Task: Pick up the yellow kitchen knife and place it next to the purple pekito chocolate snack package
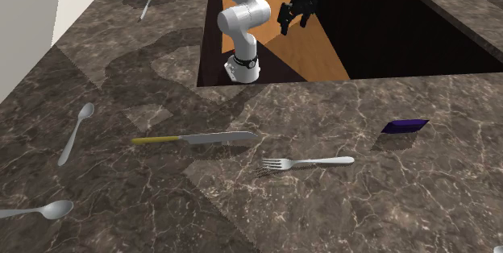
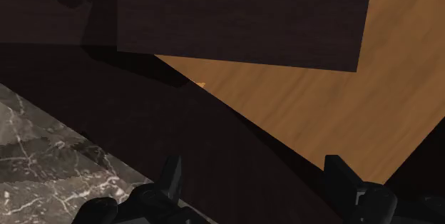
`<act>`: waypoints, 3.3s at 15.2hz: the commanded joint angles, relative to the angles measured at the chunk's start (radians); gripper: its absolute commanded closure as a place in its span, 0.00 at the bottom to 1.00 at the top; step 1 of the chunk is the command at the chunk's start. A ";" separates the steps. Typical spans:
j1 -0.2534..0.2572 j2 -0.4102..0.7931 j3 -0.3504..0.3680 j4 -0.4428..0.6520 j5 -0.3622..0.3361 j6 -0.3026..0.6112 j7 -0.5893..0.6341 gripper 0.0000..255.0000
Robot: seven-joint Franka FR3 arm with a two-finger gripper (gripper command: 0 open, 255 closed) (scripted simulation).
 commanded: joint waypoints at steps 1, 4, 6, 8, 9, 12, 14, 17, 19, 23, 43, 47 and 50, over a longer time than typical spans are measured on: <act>0.000 0.000 0.000 0.000 0.000 0.000 0.000 0.00; -0.006 -0.025 -0.083 -0.025 -0.059 0.010 -0.137 0.00; -0.010 -0.031 -0.140 -0.033 -0.100 0.021 -0.228 0.00; -0.013 -0.027 -0.198 -0.033 -0.141 0.034 -0.318 0.00; -0.014 -0.023 -0.228 -0.031 -0.160 0.042 -0.363 0.00; -0.014 0.005 -0.315 -0.013 -0.215 0.070 -0.499 0.00; -0.011 0.034 -0.374 0.008 -0.246 0.091 -0.589 0.00; 0.001 0.092 -0.463 0.052 -0.281 0.126 -0.724 0.00; 0.014 0.139 -0.523 0.090 -0.296 0.150 -0.815 0.00; 0.054 0.254 -0.646 0.184 -0.299 0.198 -1.002 0.00; -0.020 1.143 -0.971 0.835 0.323 0.218 -1.973 0.00; -0.014 1.150 -0.967 0.787 0.331 0.269 -1.980 0.00; -0.014 1.151 -0.966 0.781 0.332 0.276 -1.981 0.00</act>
